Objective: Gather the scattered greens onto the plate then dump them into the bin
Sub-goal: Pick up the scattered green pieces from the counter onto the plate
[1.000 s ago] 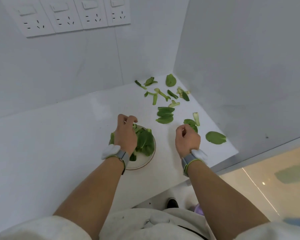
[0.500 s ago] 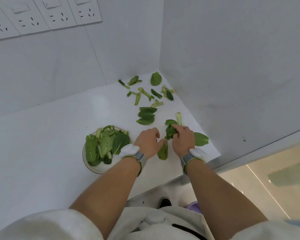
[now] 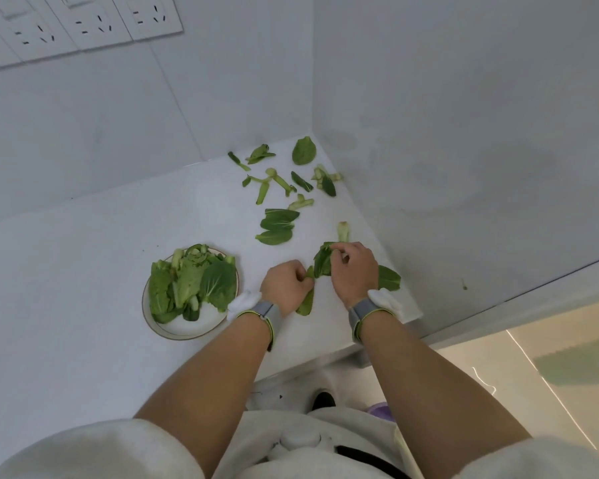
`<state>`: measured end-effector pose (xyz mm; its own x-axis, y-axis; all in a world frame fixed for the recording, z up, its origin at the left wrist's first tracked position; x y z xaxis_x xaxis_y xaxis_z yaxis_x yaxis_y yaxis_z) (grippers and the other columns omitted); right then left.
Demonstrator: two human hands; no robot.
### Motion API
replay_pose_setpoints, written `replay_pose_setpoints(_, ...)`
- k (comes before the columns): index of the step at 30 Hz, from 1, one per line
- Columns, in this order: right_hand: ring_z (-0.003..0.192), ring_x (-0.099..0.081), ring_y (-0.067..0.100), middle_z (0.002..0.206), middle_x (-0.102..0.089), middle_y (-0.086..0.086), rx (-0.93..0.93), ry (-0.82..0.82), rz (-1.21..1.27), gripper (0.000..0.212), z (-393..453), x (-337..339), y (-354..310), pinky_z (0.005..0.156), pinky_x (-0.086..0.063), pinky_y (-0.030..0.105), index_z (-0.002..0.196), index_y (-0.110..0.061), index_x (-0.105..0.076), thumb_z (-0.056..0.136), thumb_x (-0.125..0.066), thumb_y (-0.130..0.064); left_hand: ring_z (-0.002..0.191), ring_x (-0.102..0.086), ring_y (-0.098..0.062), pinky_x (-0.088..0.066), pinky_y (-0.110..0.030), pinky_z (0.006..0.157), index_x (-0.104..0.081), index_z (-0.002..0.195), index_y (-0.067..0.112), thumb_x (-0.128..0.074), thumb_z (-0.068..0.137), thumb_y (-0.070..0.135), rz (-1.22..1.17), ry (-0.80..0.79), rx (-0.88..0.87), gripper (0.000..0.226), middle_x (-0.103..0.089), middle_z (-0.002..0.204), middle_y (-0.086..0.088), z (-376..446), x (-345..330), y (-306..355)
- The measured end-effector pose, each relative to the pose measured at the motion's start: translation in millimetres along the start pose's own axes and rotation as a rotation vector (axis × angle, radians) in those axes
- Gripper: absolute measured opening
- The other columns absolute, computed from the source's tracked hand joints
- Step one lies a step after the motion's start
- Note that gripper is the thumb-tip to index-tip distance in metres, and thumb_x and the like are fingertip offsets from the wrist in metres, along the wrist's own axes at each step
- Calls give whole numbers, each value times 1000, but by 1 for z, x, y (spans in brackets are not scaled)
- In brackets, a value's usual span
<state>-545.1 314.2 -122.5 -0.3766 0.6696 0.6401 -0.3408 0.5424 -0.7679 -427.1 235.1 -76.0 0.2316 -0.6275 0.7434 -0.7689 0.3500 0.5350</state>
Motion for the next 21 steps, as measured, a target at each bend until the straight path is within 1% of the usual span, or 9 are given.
replay_pose_setpoints(3,79,-57,19,81,-63,-6,-2,83,55,19,3,6,-14,69,-40,28,78,-25,-66,90,-53,-28,83,-61,-24,-51,-36,77,-60,90,11,-56,88,21,-114,17,-57,11,-66,86,-4,0,3,-13)
replay_pose_setpoints(5,73,-58,17,74,-61,-8,-44,110,113,19,4,4,-23,66,-45,30,71,-25,-61,88,-53,-31,74,-56,-19,-49,-33,70,-57,86,13,-57,86,22,-152,20,-90,9,-61,76,1,2,3,-18)
replay_pose_setpoints(7,68,-58,15,70,-62,-7,-84,93,197,23,2,-3,-36,64,-48,31,68,-22,-61,86,-54,-34,66,-52,-17,-47,-32,66,-55,83,12,-58,84,22,-226,78,-86,10,-58,70,4,0,11,-24)
replay_pose_setpoints(9,62,-55,13,65,-61,-5,-97,39,276,25,0,-14,-53,61,-47,30,66,-17,-60,85,-55,-33,60,-48,-15,-46,-33,63,-53,81,11,-60,81,20,-302,176,-86,11,-55,65,5,-2,23,-31)
replay_pose_setpoints(12,53,-44,8,60,-58,0,-86,-48,380,26,-7,-29,-80,53,-41,27,63,-10,-56,83,-55,-27,55,-43,-12,-41,-27,56,-50,77,13,-61,79,18,-330,329,-97,13,-52,61,5,-9,44,-47)
replay_pose_setpoints(13,54,-44,8,62,-61,3,-79,-88,404,26,-9,-34,-89,54,-42,27,64,-9,-56,83,-55,-27,55,-43,-11,-40,-26,55,-49,77,13,-62,79,18,-343,378,-87,13,-51,61,5,-13,53,-54)
replay_pose_setpoints(16,61,-57,17,70,-68,3,-96,-243,510,24,-20,-54,-118,61,-49,31,66,-11,-61,83,-56,-27,57,-44,-12,-40,-24,56,-48,78,14,-63,78,16,-378,503,-31,15,-50,63,6,-26,80,-83)
replay_pose_setpoints(19,53,-57,9,64,-65,-4,-135,-383,638,23,-31,-67,-135,55,-44,24,62,-16,-62,84,-56,-22,62,-51,-9,-42,-13,59,-52,87,16,-63,78,12,-375,543,4,15,-55,71,9,-33,101,-110)
replay_pose_setpoints(21,51,-56,9,63,-64,-5,-125,-470,633,24,-44,-79,-145,56,-43,26,62,-18,-62,84,-56,-22,69,-56,-12,-47,-21,68,-55,94,20,-62,79,12,-385,539,46,19,-58,78,8,-38,114,-134)
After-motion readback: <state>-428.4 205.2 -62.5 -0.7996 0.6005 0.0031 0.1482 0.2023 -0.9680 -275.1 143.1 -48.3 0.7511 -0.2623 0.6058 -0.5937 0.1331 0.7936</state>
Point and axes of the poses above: each hand's wrist, its own z-axis towards the middle knuckle, its own x-axis out of the back of the hand, y = z × x, the point moved 2 cm from there along z, towards the middle knuckle
